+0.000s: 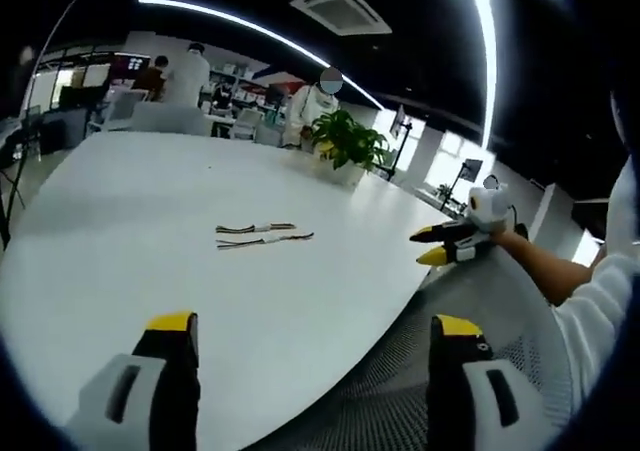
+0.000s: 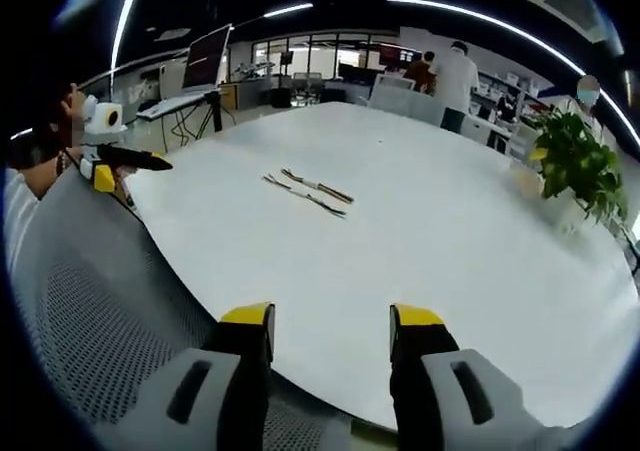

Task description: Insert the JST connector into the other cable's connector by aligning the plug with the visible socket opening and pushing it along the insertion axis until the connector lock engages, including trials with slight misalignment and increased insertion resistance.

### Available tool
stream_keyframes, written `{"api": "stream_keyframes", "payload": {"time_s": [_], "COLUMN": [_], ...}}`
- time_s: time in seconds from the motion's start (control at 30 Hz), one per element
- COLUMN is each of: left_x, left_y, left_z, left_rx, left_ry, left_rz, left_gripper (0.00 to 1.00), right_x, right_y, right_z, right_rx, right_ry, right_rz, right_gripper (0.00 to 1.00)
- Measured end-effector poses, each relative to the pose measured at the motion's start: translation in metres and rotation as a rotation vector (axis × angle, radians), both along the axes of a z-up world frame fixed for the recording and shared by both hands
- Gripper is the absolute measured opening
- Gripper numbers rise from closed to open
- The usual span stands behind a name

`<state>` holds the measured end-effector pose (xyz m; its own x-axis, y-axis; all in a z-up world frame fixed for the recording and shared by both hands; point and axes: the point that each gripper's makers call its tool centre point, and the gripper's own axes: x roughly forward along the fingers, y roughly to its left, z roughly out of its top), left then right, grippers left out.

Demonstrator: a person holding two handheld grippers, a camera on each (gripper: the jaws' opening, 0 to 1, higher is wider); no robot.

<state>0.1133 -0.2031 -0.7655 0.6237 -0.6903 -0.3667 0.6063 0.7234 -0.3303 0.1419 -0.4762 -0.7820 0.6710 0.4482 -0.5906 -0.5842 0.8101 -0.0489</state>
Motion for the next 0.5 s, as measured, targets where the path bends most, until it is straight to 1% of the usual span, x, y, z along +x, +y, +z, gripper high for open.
{"api": "stream_keyframes", "payload": {"time_s": [0.1, 0.23, 0.33, 0.4, 0.5], "left_x": [-0.0036, -0.003, -0.0034, -0.0014, -0.0005], "left_y": [-0.003, -0.003, -0.0023, 0.0, 0.0008], "left_z": [-0.0048, -0.0044, -0.0052, -0.0028, -0.0022], "left_rx": [-0.01, -0.003, -0.02, -0.016, -0.02], "left_ry": [0.036, 0.026, 0.041, 0.016, 0.014], "left_rz": [-0.014, -0.013, -0.004, 0.012, 0.018], "left_gripper": [0.97, 0.97, 0.97, 0.97, 0.97], "right_x": [-0.0013, -0.002, -0.0037, -0.0048, -0.0043], "right_y": [-0.0003, 0.0007, 0.0025, 0.0038, 0.0058], "right_z": [-0.0027, -0.0032, -0.0047, -0.0047, -0.0029], "right_rx": [0.028, 0.053, 0.073, 0.081, 0.106], "right_ry": [0.025, 0.038, 0.057, 0.059, 0.056], "right_rz": [-0.014, -0.024, -0.026, -0.02, -0.022], "right_gripper": [0.42, 0.42, 0.41, 0.42, 0.42]}}
